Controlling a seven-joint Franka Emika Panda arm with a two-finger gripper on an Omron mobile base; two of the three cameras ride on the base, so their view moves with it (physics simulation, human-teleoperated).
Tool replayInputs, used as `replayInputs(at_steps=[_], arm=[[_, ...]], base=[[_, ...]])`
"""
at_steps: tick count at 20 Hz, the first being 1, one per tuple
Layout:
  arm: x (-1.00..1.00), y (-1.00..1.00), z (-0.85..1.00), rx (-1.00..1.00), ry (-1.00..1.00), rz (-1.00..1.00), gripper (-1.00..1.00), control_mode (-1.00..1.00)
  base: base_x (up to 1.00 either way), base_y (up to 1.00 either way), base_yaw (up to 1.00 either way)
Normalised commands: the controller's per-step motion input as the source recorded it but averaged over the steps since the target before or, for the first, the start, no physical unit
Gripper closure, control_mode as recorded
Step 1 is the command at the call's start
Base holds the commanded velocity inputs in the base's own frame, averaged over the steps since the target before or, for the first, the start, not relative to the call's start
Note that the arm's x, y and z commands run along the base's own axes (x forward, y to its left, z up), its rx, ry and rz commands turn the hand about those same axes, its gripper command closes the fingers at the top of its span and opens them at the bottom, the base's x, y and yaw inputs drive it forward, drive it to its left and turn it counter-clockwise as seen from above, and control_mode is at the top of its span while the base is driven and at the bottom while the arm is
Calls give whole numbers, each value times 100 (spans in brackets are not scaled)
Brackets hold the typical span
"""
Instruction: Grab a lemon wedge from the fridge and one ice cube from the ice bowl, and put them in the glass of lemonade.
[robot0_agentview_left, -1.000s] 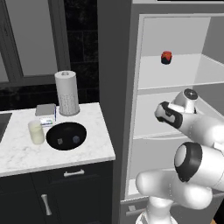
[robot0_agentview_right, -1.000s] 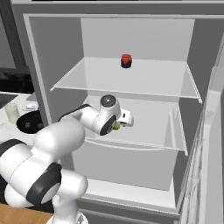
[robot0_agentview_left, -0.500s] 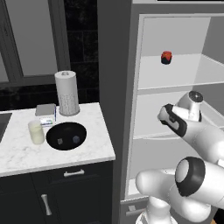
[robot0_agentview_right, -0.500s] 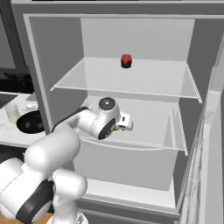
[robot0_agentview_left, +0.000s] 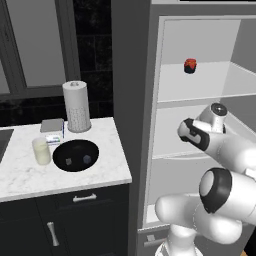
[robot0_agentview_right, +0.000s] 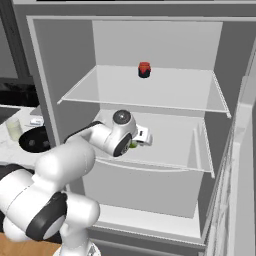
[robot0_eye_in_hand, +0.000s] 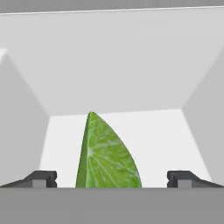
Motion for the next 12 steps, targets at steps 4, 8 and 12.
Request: replayInputs(at_steps=[4,8,12], arm=[[-2,0,-11,0,4,0,-100,-100],[-25,0,-23,0,5,0,-100,-100],[-14,0,-11,0,0,0,-100,-100]], base=[[0,0,0],[0,0,0],[0,0,0]])
